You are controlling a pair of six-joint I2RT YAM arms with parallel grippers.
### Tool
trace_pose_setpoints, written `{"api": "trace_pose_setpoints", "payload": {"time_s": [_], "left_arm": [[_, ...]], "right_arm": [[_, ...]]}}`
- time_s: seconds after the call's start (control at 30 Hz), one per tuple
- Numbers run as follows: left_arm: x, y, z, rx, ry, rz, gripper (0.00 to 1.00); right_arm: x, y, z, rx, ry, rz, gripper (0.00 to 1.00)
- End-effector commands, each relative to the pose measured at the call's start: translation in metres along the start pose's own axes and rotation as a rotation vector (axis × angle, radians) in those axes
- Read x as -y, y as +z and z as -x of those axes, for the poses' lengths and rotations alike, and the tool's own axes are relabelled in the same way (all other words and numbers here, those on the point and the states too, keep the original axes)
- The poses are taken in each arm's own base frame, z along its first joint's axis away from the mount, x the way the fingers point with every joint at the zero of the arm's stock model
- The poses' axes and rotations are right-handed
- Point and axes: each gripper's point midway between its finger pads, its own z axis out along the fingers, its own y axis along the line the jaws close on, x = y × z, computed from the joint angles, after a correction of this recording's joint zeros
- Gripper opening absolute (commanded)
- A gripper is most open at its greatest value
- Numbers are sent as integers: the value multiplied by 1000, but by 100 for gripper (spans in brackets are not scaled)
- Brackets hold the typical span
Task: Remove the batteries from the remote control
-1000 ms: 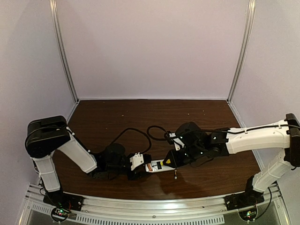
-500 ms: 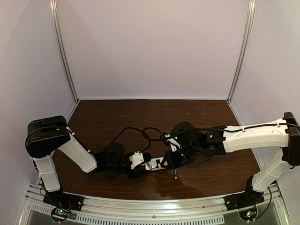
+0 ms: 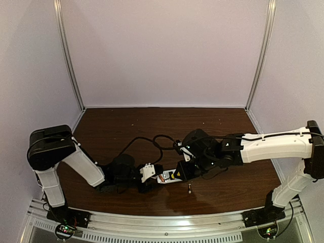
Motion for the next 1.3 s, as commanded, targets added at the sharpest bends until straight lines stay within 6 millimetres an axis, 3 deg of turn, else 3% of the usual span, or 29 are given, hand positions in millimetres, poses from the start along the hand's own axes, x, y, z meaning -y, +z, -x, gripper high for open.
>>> {"api": "trace_pose_setpoints", "payload": {"time_s": [0.0, 0.37, 0.67, 1.0, 1.17, 1.27], "left_arm": [[-14, -5, 33, 107, 23, 44, 0], [-13, -5, 34, 111, 24, 41, 0], [-13, -5, 34, 112, 23, 38, 0], [-12, -5, 34, 114, 21, 35, 0], [-13, -4, 34, 111, 22, 39, 0], [-13, -4, 33, 109, 22, 40, 0]], "right_arm": [[2, -8, 12, 51, -19, -36, 0], [4, 18, 2, 6, -23, -34, 0], [2, 24, -1, 38, -6, 26, 0], [-31, 16, 23, 115, -29, 110, 0], [-52, 19, 24, 104, -63, 142, 0], [-54, 21, 22, 98, -68, 140, 0]]}}
